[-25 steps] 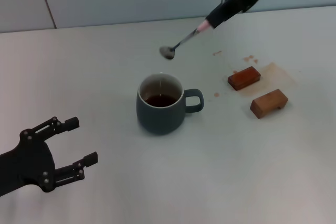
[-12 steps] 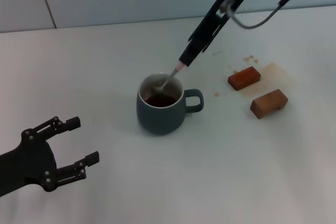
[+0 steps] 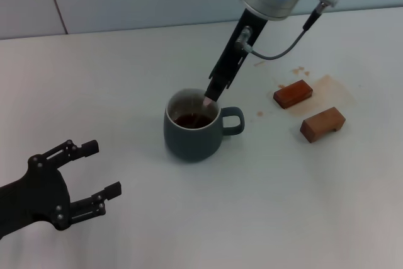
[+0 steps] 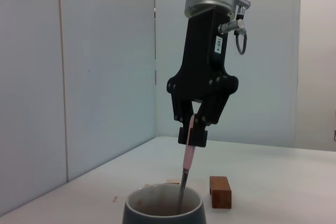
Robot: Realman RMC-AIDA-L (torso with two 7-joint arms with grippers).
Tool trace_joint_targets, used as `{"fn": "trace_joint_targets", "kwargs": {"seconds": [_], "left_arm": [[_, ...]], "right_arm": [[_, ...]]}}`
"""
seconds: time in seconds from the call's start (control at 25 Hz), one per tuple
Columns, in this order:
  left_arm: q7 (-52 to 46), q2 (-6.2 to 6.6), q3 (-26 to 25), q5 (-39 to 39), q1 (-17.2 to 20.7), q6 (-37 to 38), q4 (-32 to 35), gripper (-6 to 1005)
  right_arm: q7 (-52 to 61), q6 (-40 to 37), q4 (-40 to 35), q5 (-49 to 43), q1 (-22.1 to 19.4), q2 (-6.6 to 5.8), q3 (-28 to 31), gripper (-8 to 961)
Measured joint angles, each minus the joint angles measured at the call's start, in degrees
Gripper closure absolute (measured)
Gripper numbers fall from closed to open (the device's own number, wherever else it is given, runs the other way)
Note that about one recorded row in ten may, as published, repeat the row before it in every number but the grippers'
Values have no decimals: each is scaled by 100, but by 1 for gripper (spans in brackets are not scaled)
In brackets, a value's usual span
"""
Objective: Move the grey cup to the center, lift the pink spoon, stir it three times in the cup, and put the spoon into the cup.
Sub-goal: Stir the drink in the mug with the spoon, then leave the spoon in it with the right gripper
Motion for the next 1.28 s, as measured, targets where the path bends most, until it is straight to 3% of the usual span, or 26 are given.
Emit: {"fn": "trace_joint_targets", "kwargs": {"seconds": [0.24,0.6,0.88,1.08,1.28], "left_arm": [[7,-13,0,3,2,0,-18,167],[7,-25,0,-1,25,2,-19,167],[7,-25,0,5,16,-6,-33,167],[7,-25,-4,5,5,-15,-41,167],[7,-25,0,1,2,-20,-44,167]], "right_arm": [[45,372,87,-240,95,47,-8,840],[-112,-96,164,-484,294,113,77,840],[22,381,156,-551,298,116,162,839],[35,49,160,-760,368,89,165,841],[-132,-12,131,-608,434,162,244,840]]}}
